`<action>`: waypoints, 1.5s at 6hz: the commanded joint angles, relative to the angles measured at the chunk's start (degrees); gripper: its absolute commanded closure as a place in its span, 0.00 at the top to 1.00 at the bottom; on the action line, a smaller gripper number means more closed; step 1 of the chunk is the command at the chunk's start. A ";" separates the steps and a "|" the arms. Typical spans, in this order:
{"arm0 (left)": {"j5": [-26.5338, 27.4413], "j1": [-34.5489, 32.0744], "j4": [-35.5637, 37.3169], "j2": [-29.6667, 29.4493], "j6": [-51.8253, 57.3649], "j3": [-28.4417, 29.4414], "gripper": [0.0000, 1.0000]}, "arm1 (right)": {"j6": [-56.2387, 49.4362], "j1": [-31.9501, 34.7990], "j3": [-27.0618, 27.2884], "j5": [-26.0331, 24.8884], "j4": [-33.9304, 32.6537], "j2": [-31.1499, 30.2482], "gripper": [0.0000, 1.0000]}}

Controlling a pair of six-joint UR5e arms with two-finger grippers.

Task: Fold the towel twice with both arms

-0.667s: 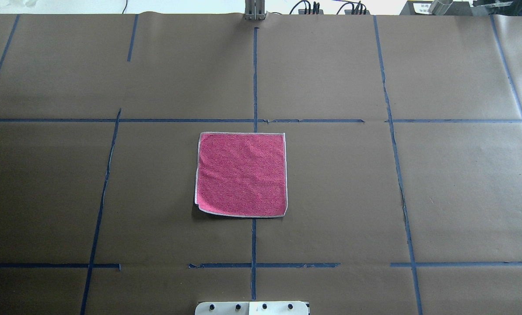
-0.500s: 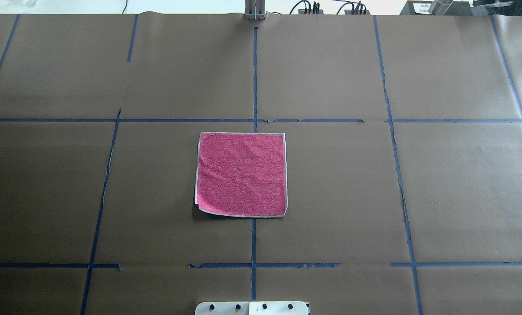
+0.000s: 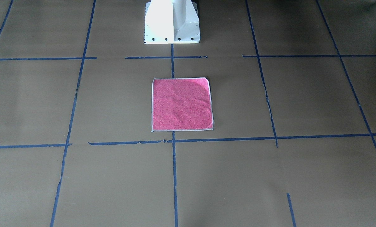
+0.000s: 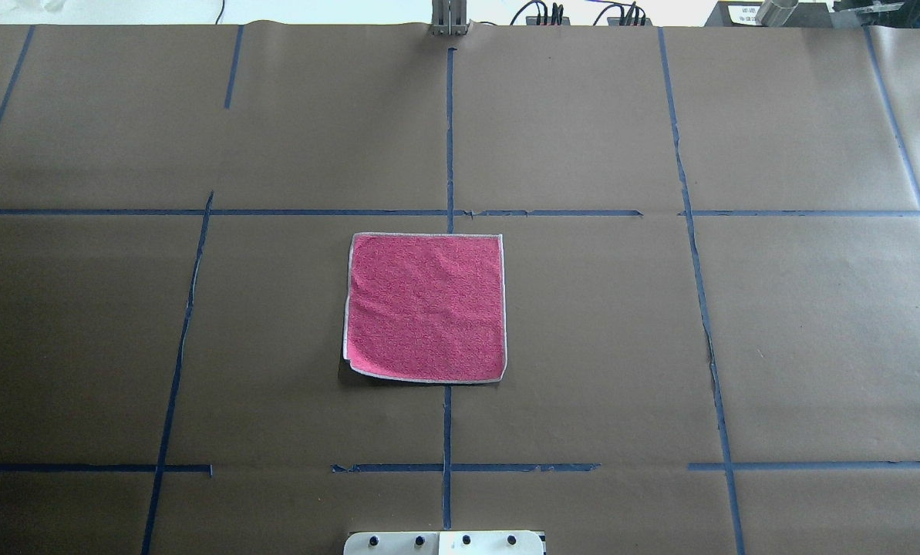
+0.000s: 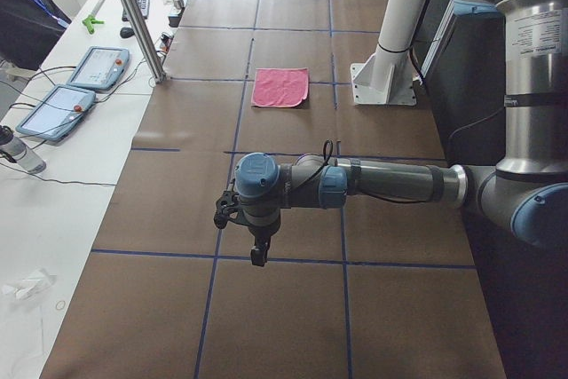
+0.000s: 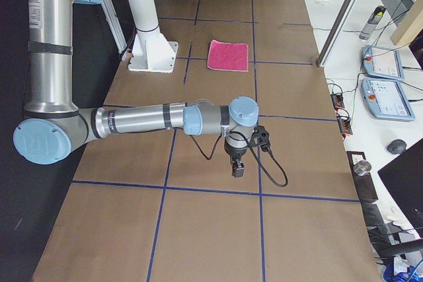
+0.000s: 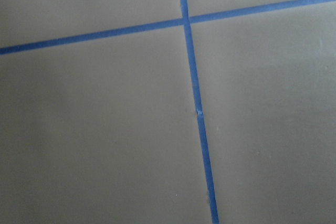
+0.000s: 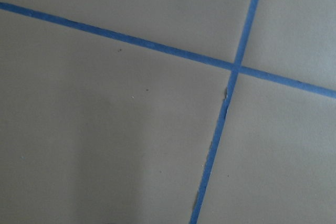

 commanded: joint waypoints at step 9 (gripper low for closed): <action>6.35 38.79 -4.18 -23.99 -65.87 -9.04 1.00 | 58.98 -30.80 8.23 -4.51 0.84 25.14 1.00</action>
